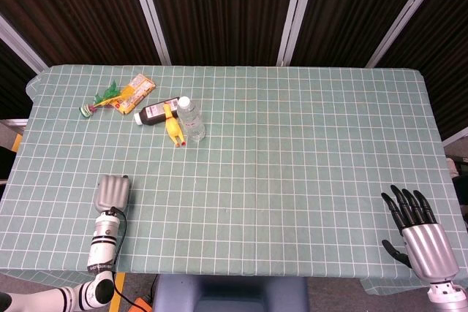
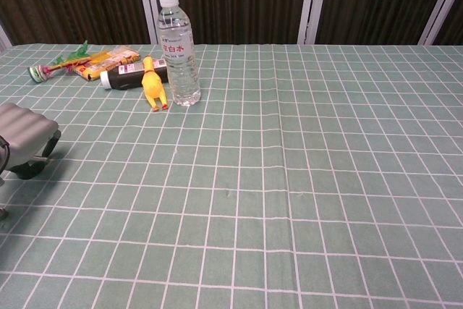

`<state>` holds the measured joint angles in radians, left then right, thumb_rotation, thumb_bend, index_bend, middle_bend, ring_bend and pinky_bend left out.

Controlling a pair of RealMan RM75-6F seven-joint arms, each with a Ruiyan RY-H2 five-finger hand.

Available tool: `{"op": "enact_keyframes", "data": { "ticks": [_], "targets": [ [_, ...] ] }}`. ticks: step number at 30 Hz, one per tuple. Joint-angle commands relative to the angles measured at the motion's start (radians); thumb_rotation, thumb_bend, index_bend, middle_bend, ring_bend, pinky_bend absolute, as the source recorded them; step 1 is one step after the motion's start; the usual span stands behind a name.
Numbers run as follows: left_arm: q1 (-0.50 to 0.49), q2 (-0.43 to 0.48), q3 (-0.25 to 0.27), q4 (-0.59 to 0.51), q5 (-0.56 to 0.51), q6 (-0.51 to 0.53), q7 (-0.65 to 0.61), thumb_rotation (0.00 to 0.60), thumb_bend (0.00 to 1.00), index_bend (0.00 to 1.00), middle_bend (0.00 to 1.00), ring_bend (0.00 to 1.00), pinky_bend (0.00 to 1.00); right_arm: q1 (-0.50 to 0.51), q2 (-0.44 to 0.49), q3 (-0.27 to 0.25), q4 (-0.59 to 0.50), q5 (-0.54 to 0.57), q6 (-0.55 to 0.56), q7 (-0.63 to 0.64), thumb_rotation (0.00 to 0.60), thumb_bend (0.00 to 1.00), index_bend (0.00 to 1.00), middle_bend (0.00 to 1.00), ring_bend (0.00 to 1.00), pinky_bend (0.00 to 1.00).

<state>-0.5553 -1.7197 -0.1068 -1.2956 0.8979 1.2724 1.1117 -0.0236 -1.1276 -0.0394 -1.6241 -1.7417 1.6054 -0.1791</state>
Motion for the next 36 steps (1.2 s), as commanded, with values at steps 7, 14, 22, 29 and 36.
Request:
{"op": "enact_keyframes", "data": {
  "ticks": [7,14,22,29,36],
  "targets": [
    [0.001,0.004,0.007,0.003,0.016,-0.007,-0.021,0.6,0.41,0.55,1.0,1.0,1.0,0.0,-0.001,0.0,0.0,0.001,0.0,-0.002,0.6,0.28,0.0,0.0,0.0,0.0],
    [0.004,0.022,0.008,-0.027,0.053,-0.005,-0.071,0.6,0.41,0.56,1.0,1.0,1.0,0.001,-0.003,0.0,0.0,0.001,-0.003,-0.006,0.6,0.28,0.0,0.0,0.0,0.0],
    [0.019,0.072,0.001,-0.097,0.085,-0.005,-0.158,0.6,0.41,0.56,1.0,1.0,1.0,0.0,-0.004,-0.001,0.0,0.001,-0.004,-0.009,0.6,0.28,0.0,0.0,0.0,0.0],
    [0.04,0.101,-0.006,-0.115,0.15,-0.01,-0.329,0.6,0.39,0.57,1.0,1.0,1.0,0.003,-0.006,-0.001,-0.003,0.005,-0.013,-0.014,0.6,0.28,0.0,0.0,0.0,0.0],
    [0.084,0.105,-0.029,-0.079,0.214,-0.003,-0.608,0.6,0.38,0.6,1.0,1.0,1.0,0.002,-0.005,-0.002,-0.004,0.003,-0.011,-0.015,0.6,0.28,0.0,0.0,0.0,0.0]
  ]
}}
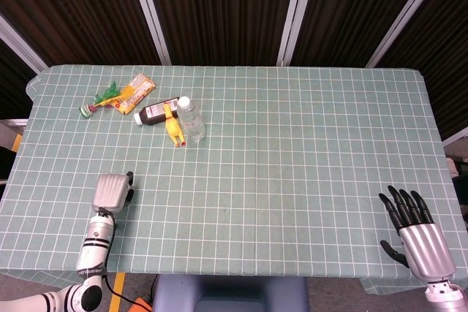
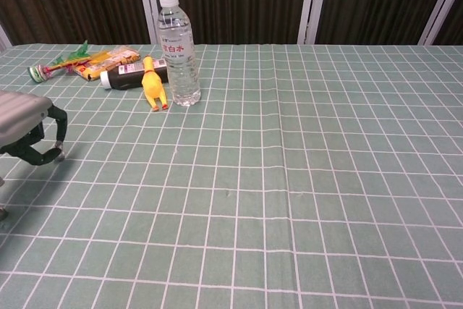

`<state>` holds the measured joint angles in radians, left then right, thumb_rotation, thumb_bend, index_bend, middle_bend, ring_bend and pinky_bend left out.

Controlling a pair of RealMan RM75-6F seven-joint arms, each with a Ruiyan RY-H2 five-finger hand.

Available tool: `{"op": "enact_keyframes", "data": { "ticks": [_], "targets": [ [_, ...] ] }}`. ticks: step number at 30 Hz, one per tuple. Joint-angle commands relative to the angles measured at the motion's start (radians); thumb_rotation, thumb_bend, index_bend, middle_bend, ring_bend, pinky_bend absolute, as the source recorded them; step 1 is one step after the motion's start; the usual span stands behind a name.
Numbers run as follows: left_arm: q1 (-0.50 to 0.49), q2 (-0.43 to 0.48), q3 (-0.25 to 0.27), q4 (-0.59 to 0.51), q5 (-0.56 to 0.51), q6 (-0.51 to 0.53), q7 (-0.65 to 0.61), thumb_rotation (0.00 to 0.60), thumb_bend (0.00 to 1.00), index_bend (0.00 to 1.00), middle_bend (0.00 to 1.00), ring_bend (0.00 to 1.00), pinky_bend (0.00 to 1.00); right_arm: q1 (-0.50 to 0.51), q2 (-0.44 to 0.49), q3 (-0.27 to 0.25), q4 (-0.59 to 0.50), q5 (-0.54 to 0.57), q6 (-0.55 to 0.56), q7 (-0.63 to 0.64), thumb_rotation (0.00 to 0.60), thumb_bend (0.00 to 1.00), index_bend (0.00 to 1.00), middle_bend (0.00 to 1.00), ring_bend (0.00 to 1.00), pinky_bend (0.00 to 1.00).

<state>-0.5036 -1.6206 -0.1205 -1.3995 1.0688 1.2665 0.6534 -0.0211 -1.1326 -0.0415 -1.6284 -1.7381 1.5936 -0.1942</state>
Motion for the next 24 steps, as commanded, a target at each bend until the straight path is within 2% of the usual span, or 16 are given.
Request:
{"op": "enact_keyframes", "data": {
  "ticks": [1,6,15,24],
  "targets": [
    [0.038,0.007,-0.015,0.036,0.044,-0.003,-0.18,0.6,0.38,0.6,1.0,1.0,1.0,0.0,0.0,0.0,0.0,-0.001,0.001,-0.001,0.6,0.28,0.0,0.0,0.0,0.0],
    [0.05,-0.002,-0.014,0.083,0.054,-0.019,-0.24,0.6,0.38,0.6,1.0,1.0,1.0,-0.001,-0.002,-0.001,0.001,-0.002,0.002,-0.002,0.6,0.28,0.0,0.0,0.0,0.0],
    [0.049,-0.01,-0.021,0.1,0.065,-0.033,-0.244,0.6,0.39,0.59,1.0,1.0,1.0,0.0,-0.002,0.001,0.0,0.002,-0.001,-0.005,0.6,0.28,0.0,0.0,0.0,0.0],
    [0.052,-0.011,-0.03,0.095,0.054,-0.04,-0.226,0.6,0.39,0.49,1.0,1.0,1.0,0.0,-0.001,0.0,0.0,-0.001,0.001,-0.003,0.6,0.28,0.0,0.0,0.0,0.0]
  ]
}}
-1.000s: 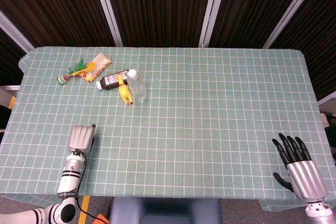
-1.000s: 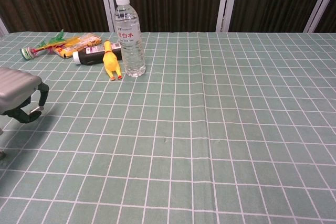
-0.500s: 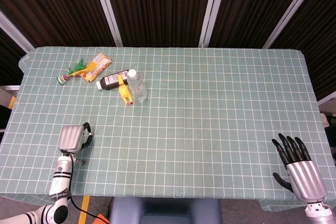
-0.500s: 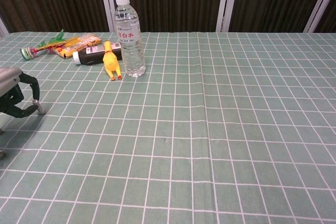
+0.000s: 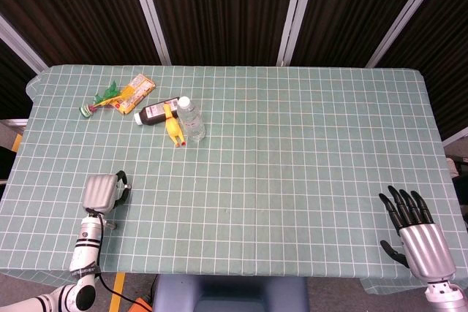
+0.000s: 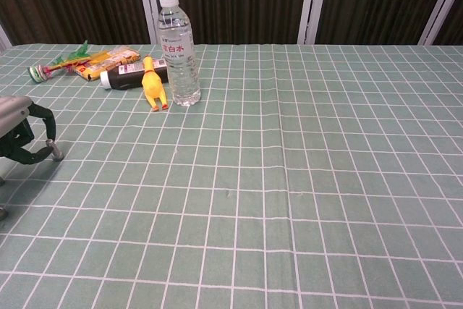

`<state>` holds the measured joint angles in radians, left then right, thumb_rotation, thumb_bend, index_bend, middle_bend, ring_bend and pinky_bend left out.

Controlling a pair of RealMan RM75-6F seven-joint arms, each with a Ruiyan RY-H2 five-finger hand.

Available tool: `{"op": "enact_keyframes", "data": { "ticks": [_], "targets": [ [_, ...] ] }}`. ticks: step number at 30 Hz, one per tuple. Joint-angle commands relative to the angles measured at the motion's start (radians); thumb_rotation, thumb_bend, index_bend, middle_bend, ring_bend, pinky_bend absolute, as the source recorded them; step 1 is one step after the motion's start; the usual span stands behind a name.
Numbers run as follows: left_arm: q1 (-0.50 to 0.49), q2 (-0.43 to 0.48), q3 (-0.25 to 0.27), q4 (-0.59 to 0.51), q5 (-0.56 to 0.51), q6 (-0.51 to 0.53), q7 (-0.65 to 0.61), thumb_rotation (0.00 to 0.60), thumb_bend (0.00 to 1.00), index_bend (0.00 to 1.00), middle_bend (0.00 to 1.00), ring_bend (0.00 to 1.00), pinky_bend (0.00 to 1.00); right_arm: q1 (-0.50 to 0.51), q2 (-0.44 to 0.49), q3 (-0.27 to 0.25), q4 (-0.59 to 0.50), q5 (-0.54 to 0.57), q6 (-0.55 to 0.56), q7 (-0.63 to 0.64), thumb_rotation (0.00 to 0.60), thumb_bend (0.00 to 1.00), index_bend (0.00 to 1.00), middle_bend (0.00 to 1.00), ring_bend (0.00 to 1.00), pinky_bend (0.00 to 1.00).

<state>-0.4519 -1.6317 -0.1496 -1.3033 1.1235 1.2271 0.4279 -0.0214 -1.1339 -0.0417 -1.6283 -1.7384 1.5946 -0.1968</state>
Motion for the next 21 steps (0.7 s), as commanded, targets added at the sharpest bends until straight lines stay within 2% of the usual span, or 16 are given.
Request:
{"op": "enact_keyframes", "data": {
  "ticks": [1,9,15,18,20,21],
  "targets": [
    [0.001,0.001,-0.001,-0.001,0.0,0.0,-0.001,0.6,0.39,0.49,1.0,1.0,1.0,0.0,0.0,0.0,0.0,0.0,0.0,0.0,0.6,0.28,0.0,0.0,0.0,0.0],
    [0.003,0.013,-0.003,-0.017,0.011,-0.001,-0.005,0.6,0.39,0.44,1.0,1.0,1.0,0.0,-0.001,0.0,-0.001,0.001,0.0,-0.001,0.6,0.28,0.0,0.0,0.0,0.0],
    [0.014,0.035,-0.001,-0.052,0.052,0.032,-0.031,0.6,0.39,0.36,1.0,1.0,1.0,-0.001,0.001,-0.001,-0.001,-0.001,0.003,0.0,0.6,0.28,0.0,0.0,0.0,0.0],
    [0.031,0.069,0.01,-0.1,0.116,0.089,-0.053,0.6,0.39,0.32,1.0,1.0,1.0,-0.002,0.001,0.0,0.0,-0.002,0.006,0.001,0.6,0.28,0.0,0.0,0.0,0.0],
    [0.056,0.103,0.027,-0.148,0.222,0.182,-0.114,0.6,0.38,0.3,1.0,0.99,1.0,-0.004,0.002,0.001,-0.001,-0.002,0.009,0.003,0.6,0.28,0.0,0.0,0.0,0.0],
    [0.073,0.116,0.04,-0.159,0.286,0.242,-0.152,0.6,0.38,0.29,0.97,0.95,1.0,-0.004,0.002,0.002,0.0,-0.001,0.011,0.003,0.6,0.28,0.0,0.0,0.0,0.0]
  ]
}}
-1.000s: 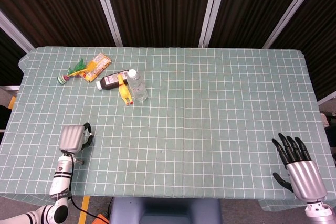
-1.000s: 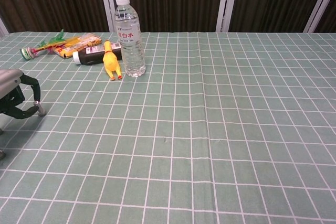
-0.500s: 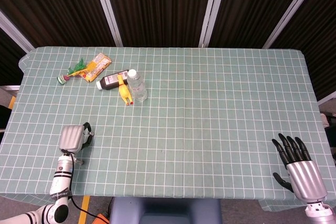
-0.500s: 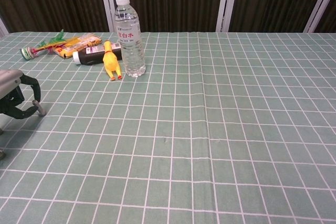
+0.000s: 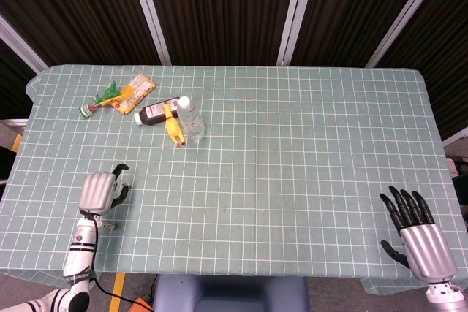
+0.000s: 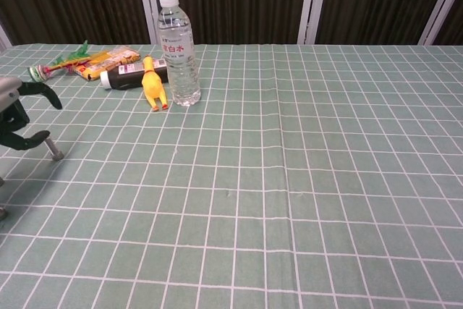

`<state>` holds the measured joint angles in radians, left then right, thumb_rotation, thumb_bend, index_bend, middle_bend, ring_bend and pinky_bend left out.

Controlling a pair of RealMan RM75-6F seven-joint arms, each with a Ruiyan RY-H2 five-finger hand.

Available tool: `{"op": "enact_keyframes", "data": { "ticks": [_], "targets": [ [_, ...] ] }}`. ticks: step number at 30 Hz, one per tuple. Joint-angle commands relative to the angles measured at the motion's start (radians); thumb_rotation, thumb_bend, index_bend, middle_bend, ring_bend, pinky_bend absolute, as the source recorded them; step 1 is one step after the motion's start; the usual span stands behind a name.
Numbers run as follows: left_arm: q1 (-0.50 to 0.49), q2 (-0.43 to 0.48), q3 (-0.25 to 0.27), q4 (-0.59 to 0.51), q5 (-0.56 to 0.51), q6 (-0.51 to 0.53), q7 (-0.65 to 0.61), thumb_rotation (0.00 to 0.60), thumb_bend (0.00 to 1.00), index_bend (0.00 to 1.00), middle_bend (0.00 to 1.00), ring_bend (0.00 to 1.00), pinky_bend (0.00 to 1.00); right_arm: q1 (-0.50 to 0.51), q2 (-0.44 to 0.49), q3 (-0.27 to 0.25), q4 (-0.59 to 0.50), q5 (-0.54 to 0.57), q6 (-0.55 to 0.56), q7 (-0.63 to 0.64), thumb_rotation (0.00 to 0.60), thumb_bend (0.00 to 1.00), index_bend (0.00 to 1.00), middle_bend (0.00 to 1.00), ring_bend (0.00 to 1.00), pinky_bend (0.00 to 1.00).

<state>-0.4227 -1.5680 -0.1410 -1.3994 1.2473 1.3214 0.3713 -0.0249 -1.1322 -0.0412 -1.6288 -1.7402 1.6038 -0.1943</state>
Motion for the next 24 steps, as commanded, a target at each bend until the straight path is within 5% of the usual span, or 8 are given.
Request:
{"op": "enact_keyframes", "data": {
  "ticks": [1,3,4,5,6,8,11,24],
  "targets": [
    [0.068,0.074,0.058,-0.079,0.243,0.218,-0.152,0.6,0.38,0.27,0.89,0.85,0.96,-0.002,0.0,0.003,0.0,0.003,0.004,-0.001,0.6,0.28,0.0,0.0,0.0,0.0],
    [0.105,0.134,0.132,-0.133,0.34,0.265,-0.26,0.6,0.38,0.18,0.55,0.44,0.6,-0.002,-0.002,0.005,0.0,0.005,0.004,-0.004,0.6,0.28,0.0,0.0,0.0,0.0],
    [0.13,0.187,0.19,-0.169,0.397,0.283,-0.323,0.6,0.38,0.12,0.33,0.21,0.34,0.0,-0.001,0.005,0.0,0.006,0.001,-0.003,0.6,0.28,0.0,0.0,0.0,0.0],
    [0.151,0.223,0.232,-0.184,0.435,0.3,-0.356,0.6,0.38,0.08,0.16,0.06,0.16,0.001,-0.001,0.005,0.0,0.009,-0.003,-0.003,0.6,0.28,0.0,0.0,0.0,0.0],
    [0.172,0.249,0.271,-0.186,0.471,0.321,-0.381,0.6,0.38,0.05,0.07,0.01,0.1,0.002,0.0,0.005,-0.001,0.012,-0.008,-0.002,0.6,0.28,0.0,0.0,0.0,0.0],
    [0.231,0.267,0.332,-0.143,0.527,0.385,-0.429,0.6,0.36,0.03,0.01,0.0,0.05,0.005,0.001,0.008,-0.004,0.024,-0.017,-0.003,0.6,0.28,0.0,0.0,0.0,0.0],
    [0.279,0.264,0.354,-0.083,0.55,0.422,-0.408,0.6,0.35,0.01,0.0,0.0,0.01,0.007,0.003,0.009,-0.01,0.03,-0.024,-0.005,0.6,0.28,0.0,0.0,0.0,0.0],
    [0.295,0.312,0.32,-0.144,0.489,0.315,-0.321,0.6,0.34,0.0,0.0,0.0,0.0,0.008,0.01,0.009,-0.011,0.032,-0.023,0.007,0.6,0.28,0.0,0.0,0.0,0.0]
  ]
}}
